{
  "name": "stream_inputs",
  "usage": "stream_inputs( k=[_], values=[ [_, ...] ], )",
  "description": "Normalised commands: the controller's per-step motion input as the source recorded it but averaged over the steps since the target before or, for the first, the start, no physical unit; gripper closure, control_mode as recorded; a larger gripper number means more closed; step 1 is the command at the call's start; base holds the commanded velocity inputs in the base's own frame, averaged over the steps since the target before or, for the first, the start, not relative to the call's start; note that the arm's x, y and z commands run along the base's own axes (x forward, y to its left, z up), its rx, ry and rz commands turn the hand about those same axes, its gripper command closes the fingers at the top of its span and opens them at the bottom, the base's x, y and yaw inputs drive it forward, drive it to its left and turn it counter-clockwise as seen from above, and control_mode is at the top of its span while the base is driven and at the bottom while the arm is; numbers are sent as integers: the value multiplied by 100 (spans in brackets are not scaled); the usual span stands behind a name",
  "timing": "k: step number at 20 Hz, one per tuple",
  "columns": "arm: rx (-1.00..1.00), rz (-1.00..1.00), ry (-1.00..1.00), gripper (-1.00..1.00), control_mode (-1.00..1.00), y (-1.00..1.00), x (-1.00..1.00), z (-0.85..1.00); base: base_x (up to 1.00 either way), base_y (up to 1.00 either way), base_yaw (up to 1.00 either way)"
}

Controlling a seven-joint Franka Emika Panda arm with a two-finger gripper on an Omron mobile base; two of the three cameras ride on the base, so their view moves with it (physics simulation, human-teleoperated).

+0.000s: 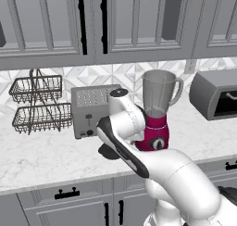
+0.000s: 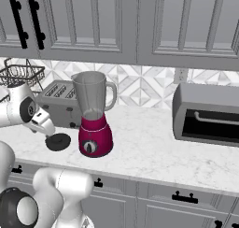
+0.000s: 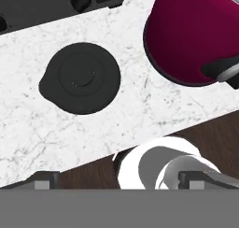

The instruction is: Close the lid blender by securely placing the lid on top.

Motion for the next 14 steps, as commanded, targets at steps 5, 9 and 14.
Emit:
stream_inputs(
  k=[5, 9, 14],
  values=[
    [0, 0, 0, -100, -100, 2, 15, -21, 0, 0, 0],
    [0, 0, 0, -100, -100, 0, 11, -19, 0, 0, 0],
    [0, 0, 0, -100, -100, 1, 11, -17, 0, 0, 0]
  ],
)
